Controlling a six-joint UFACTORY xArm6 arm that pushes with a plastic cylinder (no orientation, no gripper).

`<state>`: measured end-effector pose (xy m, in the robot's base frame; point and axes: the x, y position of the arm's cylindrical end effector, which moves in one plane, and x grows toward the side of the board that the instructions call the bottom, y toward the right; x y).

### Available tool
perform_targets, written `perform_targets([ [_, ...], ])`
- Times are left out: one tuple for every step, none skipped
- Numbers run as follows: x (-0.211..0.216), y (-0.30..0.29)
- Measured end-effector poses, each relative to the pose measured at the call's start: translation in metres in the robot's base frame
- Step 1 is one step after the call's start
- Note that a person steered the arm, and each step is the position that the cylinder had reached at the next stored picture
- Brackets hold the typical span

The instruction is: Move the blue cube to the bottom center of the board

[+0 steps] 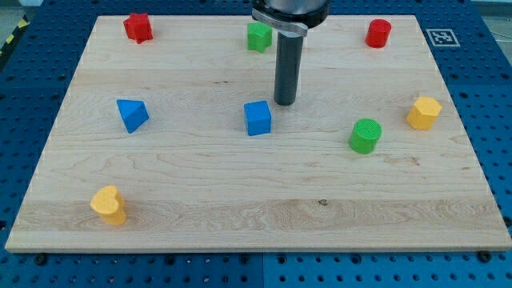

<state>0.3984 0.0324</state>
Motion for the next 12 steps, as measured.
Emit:
perform_targets([
  [0.005,-0.028],
  [0.042,-0.030],
  [0.098,-0.022],
  [0.109,-0.022],
  [0.081,-0.029],
  [0.077,-0.061],
  [0.105,-0.075],
  [0.128,-0.052],
  [0.137,-0.002],
  [0.138,0.004],
  [0.119,-0.012],
  [0.068,-0.012],
])
